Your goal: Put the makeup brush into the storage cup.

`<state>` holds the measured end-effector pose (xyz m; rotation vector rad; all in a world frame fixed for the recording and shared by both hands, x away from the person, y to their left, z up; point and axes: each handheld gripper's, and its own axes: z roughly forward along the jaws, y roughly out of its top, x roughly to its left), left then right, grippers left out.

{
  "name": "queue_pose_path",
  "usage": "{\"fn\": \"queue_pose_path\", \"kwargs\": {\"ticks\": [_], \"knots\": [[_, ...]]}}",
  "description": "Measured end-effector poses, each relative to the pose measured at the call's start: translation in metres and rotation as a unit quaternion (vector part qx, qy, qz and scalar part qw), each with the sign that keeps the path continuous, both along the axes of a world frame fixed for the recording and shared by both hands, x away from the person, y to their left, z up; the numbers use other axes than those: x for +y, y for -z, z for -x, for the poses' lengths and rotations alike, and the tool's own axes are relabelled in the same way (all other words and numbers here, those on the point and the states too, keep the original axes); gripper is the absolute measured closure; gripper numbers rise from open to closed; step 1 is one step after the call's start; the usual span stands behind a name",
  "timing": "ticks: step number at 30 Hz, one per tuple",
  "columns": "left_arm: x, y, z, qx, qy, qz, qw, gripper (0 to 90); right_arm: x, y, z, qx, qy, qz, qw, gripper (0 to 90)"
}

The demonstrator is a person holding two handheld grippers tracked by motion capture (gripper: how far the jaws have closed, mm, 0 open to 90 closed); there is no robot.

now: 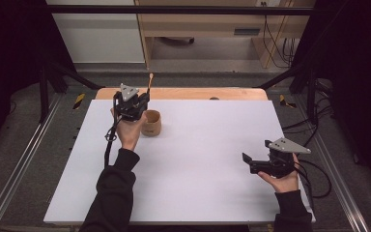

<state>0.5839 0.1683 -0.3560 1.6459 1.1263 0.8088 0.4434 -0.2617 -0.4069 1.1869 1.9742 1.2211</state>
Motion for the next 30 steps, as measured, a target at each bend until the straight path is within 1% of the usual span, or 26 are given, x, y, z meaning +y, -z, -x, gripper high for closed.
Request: {"fn": "queue_pose_path", "kwargs": {"ticks": [2, 6, 7, 9, 18, 25, 30], "knots": [[-0.003, 0.002, -0.003, -0.003, -0.001, 0.003, 1.0, 82.8, 0.0, 0.0, 0.0, 0.0, 0.0, -0.001, 1.0, 4.3], [-0.007, 0.005, -0.009, -0.003, -0.002, -0.001, 1.0, 82.8, -0.002, -0.001, 0.0, -0.002, 0.001, -0.002, 1.0, 4.3], [-0.008, 0.006, -0.01, -0.003, -0.001, -0.002, 1.0, 82.8, -0.001, -0.002, 0.001, 0.0, 0.002, -0.008, 1.0, 4.3], [-0.009, 0.008, -0.012, -0.003, -0.002, -0.002, 1.0, 82.8, -0.002, -0.001, 0.001, -0.002, 0.001, -0.006, 1.0, 4.3], [-0.011, 0.017, -0.019, 0.004, 0.0, -0.006, 1.0, 82.8, -0.002, -0.001, 0.0, -0.002, 0.0, -0.003, 1.0, 4.3], [-0.012, 0.023, -0.024, 0.01, 0.001, -0.002, 0.9999, 82.8, -0.002, -0.001, 0.0, -0.002, -0.001, -0.004, 1.0, 4.4], [-0.015, 0.029, -0.028, 0.015, -0.001, -0.009, 0.9998, 82.8, -0.001, 0.0, 0.0, -0.002, -0.001, -0.003, 1.0, 4.4]]}}
